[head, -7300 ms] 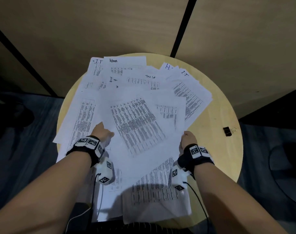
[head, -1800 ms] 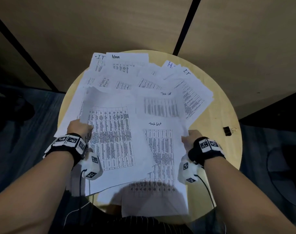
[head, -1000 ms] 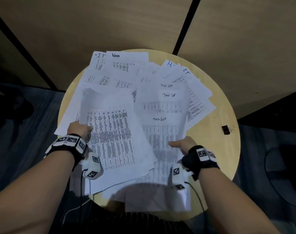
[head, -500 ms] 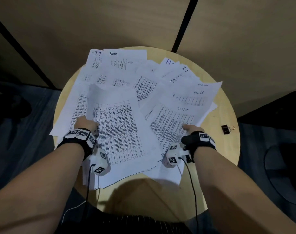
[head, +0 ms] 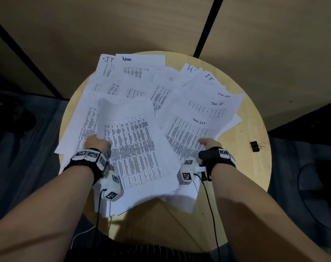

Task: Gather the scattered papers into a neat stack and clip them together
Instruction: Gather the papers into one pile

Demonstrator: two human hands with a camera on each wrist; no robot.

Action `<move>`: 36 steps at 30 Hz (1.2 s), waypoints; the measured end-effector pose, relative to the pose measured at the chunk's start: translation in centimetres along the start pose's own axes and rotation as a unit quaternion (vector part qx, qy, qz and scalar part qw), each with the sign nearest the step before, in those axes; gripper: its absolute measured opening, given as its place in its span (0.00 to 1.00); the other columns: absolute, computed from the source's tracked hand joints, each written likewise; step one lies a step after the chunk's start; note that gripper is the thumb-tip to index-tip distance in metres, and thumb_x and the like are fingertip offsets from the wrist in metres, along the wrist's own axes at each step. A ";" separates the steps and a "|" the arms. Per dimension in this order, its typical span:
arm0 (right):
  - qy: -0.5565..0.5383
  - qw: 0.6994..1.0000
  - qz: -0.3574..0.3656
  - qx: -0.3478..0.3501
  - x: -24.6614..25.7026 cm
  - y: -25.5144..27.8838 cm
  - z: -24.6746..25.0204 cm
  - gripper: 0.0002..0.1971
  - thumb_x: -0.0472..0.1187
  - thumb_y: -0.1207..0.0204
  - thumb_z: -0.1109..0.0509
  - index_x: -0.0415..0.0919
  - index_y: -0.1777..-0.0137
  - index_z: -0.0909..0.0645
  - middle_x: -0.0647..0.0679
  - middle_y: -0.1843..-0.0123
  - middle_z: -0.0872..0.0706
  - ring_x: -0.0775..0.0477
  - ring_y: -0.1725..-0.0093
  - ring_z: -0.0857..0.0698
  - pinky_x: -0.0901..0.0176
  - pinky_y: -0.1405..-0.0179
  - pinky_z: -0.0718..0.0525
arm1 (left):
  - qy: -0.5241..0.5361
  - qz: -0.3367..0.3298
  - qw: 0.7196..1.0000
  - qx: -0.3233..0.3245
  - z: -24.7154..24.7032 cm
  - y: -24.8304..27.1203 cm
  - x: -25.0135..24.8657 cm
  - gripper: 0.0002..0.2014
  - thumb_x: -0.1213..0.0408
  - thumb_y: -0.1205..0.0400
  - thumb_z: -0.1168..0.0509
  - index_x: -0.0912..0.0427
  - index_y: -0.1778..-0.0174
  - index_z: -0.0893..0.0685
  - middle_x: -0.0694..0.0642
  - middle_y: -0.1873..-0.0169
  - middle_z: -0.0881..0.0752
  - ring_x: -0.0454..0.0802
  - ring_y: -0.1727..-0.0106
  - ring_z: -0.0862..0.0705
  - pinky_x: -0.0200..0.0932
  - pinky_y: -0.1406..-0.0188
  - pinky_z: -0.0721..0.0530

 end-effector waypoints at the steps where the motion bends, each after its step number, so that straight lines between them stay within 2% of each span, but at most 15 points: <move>1: 0.001 1.000 -0.013 0.009 0.2 0.3 0.0 0.40 0.24 0.36 0.29 0.43 0.22 0.32 0.34 0.21 0.33 0.27 0.29 0.25 0.38 0.30 0.23 | 0.001 0.001 1.000 0.002 0.0 0.0 0.0 0.22 0.68 0.23 0.30 0.75 0.36 0.23 0.72 0.39 0.18 0.68 0.39 0.18 0.55 0.43 0.20; 4: -0.018 1.000 0.004 -0.010 0.8 -0.2 0.3 0.35 0.27 0.31 0.27 0.37 0.23 0.31 0.35 0.23 0.30 0.31 0.28 0.25 0.46 0.30 0.24 | 0.002 0.001 1.000 0.009 0.1 -0.1 0.0 0.22 0.68 0.23 0.30 0.75 0.36 0.24 0.72 0.40 0.18 0.68 0.40 0.18 0.54 0.44 0.20; 7: -0.131 0.988 -0.030 -0.074 1.8 -0.3 0.8 0.25 0.35 0.25 0.28 0.29 0.29 0.27 0.36 0.33 0.19 0.35 0.37 0.18 0.57 0.49 0.22 | 0.004 -0.008 1.000 0.016 0.2 0.0 -0.1 0.21 0.68 0.23 0.30 0.75 0.37 0.22 0.72 0.40 0.17 0.66 0.44 0.17 0.52 0.46 0.20; 10: -0.083 0.991 0.016 -0.100 3.4 0.1 2.2 0.08 0.35 0.24 0.28 0.29 0.54 0.21 0.38 0.54 0.16 0.39 0.56 0.16 0.57 0.58 0.22 | 0.009 -0.011 1.000 0.027 0.4 0.1 -0.1 0.21 0.68 0.24 0.29 0.75 0.38 0.22 0.72 0.40 0.17 0.67 0.40 0.18 0.55 0.41 0.18; 12: -0.061 0.988 0.036 -0.135 4.5 0.6 3.8 0.13 0.37 0.26 0.26 0.33 0.64 0.26 0.40 0.66 0.21 0.43 0.68 0.21 0.56 0.69 0.23 | 0.007 -0.011 0.999 0.034 0.5 0.1 -0.2 0.21 0.68 0.25 0.29 0.75 0.38 0.22 0.72 0.41 0.17 0.67 0.40 0.18 0.56 0.41 0.18; 14: -0.031 0.981 0.067 -0.182 6.0 1.8 5.4 0.13 0.37 0.28 0.25 0.32 0.62 0.27 0.36 0.61 0.18 0.39 0.62 0.17 0.57 0.68 0.23 | 0.005 -0.013 0.999 0.037 0.6 0.3 -0.3 0.21 0.69 0.24 0.29 0.76 0.38 0.23 0.73 0.41 0.17 0.68 0.40 0.18 0.54 0.43 0.19; 17: 0.054 0.953 0.179 -0.237 8.8 4.9 7.0 0.10 0.37 0.26 0.29 0.33 0.48 0.22 0.37 0.54 0.18 0.38 0.53 0.17 0.58 0.65 0.25 | 0.006 -0.016 0.999 0.039 0.7 0.5 -0.5 0.22 0.69 0.24 0.29 0.76 0.37 0.23 0.73 0.40 0.18 0.68 0.40 0.18 0.53 0.46 0.19; 21: 0.052 0.915 0.353 -0.186 12.5 9.5 8.1 0.16 0.33 0.27 0.29 0.38 0.39 0.22 0.45 0.51 0.18 0.45 0.51 0.19 0.56 0.50 0.20 | 0.003 -0.016 0.999 0.049 0.7 1.0 -0.7 0.22 0.69 0.24 0.29 0.77 0.37 0.23 0.73 0.40 0.18 0.68 0.39 0.18 0.50 0.49 0.21; 23: -0.038 0.896 0.425 -0.119 13.5 11.9 8.8 0.15 0.30 0.30 0.26 0.44 0.45 0.20 0.49 0.53 0.14 0.48 0.53 0.14 0.54 0.48 0.16 | 0.006 -0.019 0.998 0.053 0.6 1.1 -0.7 0.20 0.69 0.24 0.30 0.76 0.39 0.22 0.72 0.40 0.17 0.67 0.40 0.18 0.48 0.52 0.21; 25: -0.125 0.878 0.459 -0.049 13.9 13.6 9.5 0.16 0.28 0.31 0.25 0.48 0.51 0.21 0.54 0.59 0.13 0.54 0.60 0.13 0.57 0.54 0.14 | 0.006 -0.023 0.998 0.058 0.6 1.2 -0.7 0.15 0.70 0.24 0.30 0.74 0.45 0.21 0.71 0.47 0.15 0.65 0.45 0.17 0.44 0.62 0.22; 27: -0.208 0.864 0.459 0.011 13.7 13.8 9.9 0.16 0.27 0.30 0.27 0.42 0.46 0.21 0.51 0.58 0.12 0.51 0.59 0.12 0.59 0.56 0.14 | 0.019 -0.023 0.998 0.064 0.7 1.5 -0.7 0.11 0.71 0.23 0.30 0.73 0.49 0.21 0.65 0.61 0.17 0.61 0.51 0.19 0.41 0.72 0.26; 28: -0.245 0.860 0.445 0.044 13.3 13.4 9.7 0.17 0.27 0.30 0.27 0.40 0.43 0.22 0.49 0.55 0.11 0.50 0.56 0.11 0.60 0.55 0.13 | 0.024 -0.024 0.997 0.064 0.7 1.4 -0.6 0.12 0.72 0.23 0.32 0.75 0.47 0.21 0.62 0.63 0.19 0.58 0.53 0.20 0.42 0.70 0.26; 31: -0.294 0.882 0.351 0.110 11.3 10.7 7.9 0.24 0.35 0.39 0.25 0.39 0.41 0.20 0.51 0.56 0.07 0.51 0.54 0.09 0.56 0.56 0.11 | 0.003 -0.032 0.997 0.066 1.0 1.4 -0.7 0.03 0.75 0.19 0.39 0.72 0.55 0.24 0.64 0.58 0.25 0.55 0.53 0.28 0.40 0.66 0.27; 34: -0.198 0.948 0.234 0.084 7.9 6.7 4.7 0.37 0.51 0.51 0.15 0.37 0.41 0.17 0.47 0.55 0.07 0.43 0.53 0.09 0.48 0.52 0.11 | 0.007 -0.028 0.996 0.080 1.0 1.2 -0.4 0.06 0.73 0.19 0.38 0.70 0.61 0.25 0.61 0.67 0.25 0.55 0.56 0.26 0.33 0.81 0.29; 36: -0.055 0.983 0.166 0.056 6.0 5.4 2.8 0.28 0.54 0.40 0.18 0.36 0.46 0.16 0.48 0.60 0.08 0.49 0.58 0.10 0.61 0.55 0.15 | 0.040 -0.016 0.996 0.083 0.9 1.2 0.1 0.06 0.71 0.22 0.33 0.70 0.57 0.23 0.59 0.71 0.23 0.55 0.69 0.24 0.35 0.89 0.30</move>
Point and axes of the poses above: each hand's wrist, its own y-axis away from the middle knuckle, its own z-axis out of the back of the hand, x = y × z, the point moved 1 cm from there along -y, towards the middle knuckle
